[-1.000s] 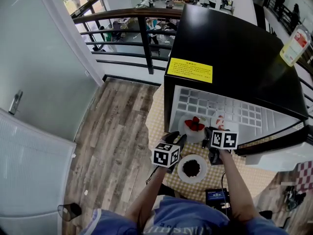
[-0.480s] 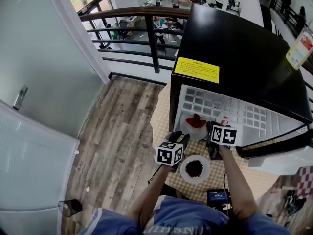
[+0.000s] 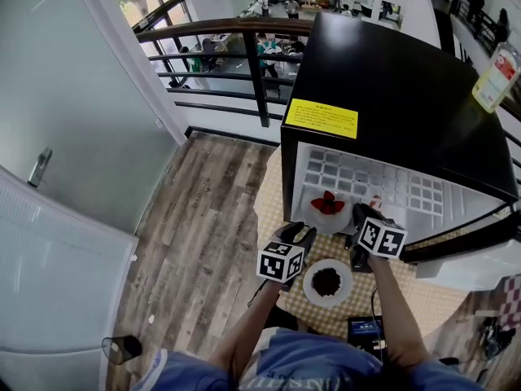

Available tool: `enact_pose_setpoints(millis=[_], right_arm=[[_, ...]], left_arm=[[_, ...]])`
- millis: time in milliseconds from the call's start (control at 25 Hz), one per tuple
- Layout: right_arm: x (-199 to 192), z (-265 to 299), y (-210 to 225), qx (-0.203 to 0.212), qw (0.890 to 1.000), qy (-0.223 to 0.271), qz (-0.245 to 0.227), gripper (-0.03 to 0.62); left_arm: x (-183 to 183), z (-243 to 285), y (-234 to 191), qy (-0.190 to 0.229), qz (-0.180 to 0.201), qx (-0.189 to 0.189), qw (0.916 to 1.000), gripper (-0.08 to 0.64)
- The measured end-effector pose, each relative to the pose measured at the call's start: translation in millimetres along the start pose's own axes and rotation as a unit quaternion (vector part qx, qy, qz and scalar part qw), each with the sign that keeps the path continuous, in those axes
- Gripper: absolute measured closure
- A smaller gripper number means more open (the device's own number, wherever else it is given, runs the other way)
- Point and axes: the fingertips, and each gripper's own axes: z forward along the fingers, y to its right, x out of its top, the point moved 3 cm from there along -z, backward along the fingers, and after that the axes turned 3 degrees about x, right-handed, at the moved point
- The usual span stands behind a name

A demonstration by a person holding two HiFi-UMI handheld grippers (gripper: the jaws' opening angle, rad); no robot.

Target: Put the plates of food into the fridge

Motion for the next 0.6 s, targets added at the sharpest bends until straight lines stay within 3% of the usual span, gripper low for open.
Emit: enact_pose_setpoints(millis=[240, 600], right_arm=[[-10.3, -33.9, -9.9, 0.043, 0.999, 0.011, 0.026, 0.522], [-26.5, -87.3, -41.6, 0.102, 0.995, 0.015, -0.011, 0.540]], left_arm=[[1.7, -17.2, 12.8, 0.010, 0.036, -0.004, 0.9993, 0.416], [13.3, -51.2, 54.8, 0.045, 0.055, -0.038, 0.9968, 0.416]])
